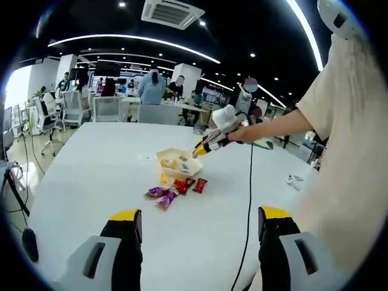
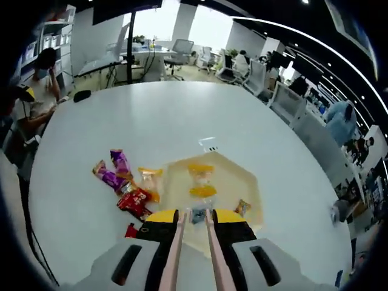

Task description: Place the target food into the container with the food tongs after gripping and lifting it, then release it inside without dropping or visibly crushing the food.

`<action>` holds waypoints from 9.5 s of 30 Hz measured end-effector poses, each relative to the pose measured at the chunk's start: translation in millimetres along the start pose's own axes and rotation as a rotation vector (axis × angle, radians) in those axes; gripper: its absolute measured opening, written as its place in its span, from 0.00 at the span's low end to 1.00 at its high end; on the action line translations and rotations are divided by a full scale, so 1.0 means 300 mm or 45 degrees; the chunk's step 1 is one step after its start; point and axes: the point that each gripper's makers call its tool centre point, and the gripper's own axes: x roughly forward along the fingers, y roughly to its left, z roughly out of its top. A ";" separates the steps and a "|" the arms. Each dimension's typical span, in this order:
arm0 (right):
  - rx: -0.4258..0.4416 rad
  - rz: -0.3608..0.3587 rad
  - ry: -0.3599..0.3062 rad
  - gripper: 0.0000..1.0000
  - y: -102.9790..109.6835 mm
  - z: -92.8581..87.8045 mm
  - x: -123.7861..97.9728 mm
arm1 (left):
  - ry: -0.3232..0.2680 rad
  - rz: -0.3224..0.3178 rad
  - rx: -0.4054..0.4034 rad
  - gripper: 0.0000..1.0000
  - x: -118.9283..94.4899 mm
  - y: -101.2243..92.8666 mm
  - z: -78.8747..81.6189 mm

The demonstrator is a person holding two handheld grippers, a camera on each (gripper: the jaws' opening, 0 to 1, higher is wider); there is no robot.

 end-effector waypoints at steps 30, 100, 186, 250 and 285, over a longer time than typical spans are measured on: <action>-0.327 0.337 0.004 0.22 0.429 0.156 0.154 | -0.034 0.133 -0.067 0.78 -0.140 0.031 -0.063; -1.027 0.614 0.193 0.23 0.555 0.070 0.273 | -0.040 0.213 -0.139 0.77 -0.200 0.047 -0.116; -0.285 0.324 -0.040 0.20 0.400 0.181 0.113 | -0.037 0.105 -0.057 0.78 -0.127 0.019 -0.050; -0.247 0.065 -0.059 0.21 -0.016 0.207 0.034 | -0.019 0.031 -0.032 0.78 -0.042 0.008 -0.016; -0.228 0.028 0.006 0.21 -0.113 0.147 0.056 | -0.004 0.022 -0.025 0.79 -0.008 0.030 0.000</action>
